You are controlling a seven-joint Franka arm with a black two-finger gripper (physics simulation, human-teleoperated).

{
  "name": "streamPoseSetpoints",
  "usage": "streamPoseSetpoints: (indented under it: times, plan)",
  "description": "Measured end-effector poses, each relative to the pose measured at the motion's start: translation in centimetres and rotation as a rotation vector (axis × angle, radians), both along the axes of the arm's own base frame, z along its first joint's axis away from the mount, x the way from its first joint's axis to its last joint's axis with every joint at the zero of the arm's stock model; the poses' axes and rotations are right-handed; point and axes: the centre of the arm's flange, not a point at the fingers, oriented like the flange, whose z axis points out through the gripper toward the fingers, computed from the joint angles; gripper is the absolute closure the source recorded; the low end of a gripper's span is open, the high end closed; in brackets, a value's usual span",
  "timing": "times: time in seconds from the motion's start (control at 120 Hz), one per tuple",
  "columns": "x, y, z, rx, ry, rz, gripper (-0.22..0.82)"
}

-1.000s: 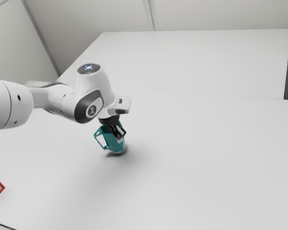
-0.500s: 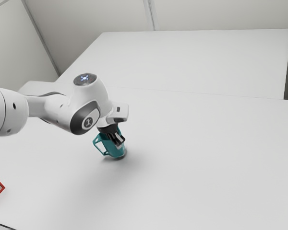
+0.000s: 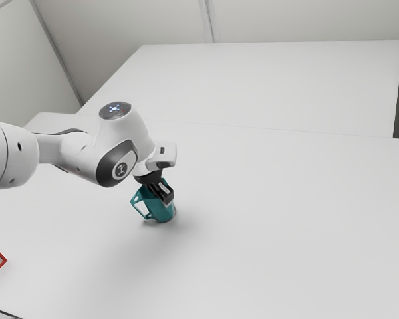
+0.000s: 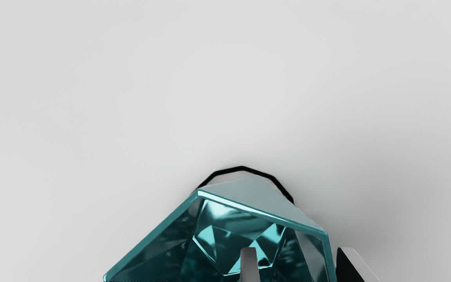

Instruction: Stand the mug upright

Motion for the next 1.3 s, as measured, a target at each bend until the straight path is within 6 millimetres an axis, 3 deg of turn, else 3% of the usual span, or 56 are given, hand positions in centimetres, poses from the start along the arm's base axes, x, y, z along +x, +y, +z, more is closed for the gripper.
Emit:
streamPoseSetpoints:
  times: [0.367, 0.575, 0.708, 0.833, 1.0, 1.108, 1.208, 1.3]
  plan:
    - [0.0, 0.0, 1.4, -0.01, -0.026, 0.001, 0.24]
    - [-0.4, -0.4, 4.0, -0.032, -0.066, 0.001, 0.19]
    - [-0.3, -0.4, 6.8, -0.045, -0.104, 0.004, 0.17]
    - [2.7, -0.5, 12.2, -0.056, -0.154, 0.022, 0.11]
    - [10.5, -0.1, 19.0, -0.054, -0.122, 0.082, 0.05]
    - [13.3, 1.2, 19.8, -0.046, -0.035, 0.127, 0.03]
    - [13.6, 3.2, 18.8, -0.051, 0.063, 0.17, 0.02]
    - [13.4, 3.5, 19.0, -0.054, 0.119, 0.18, 0.01]
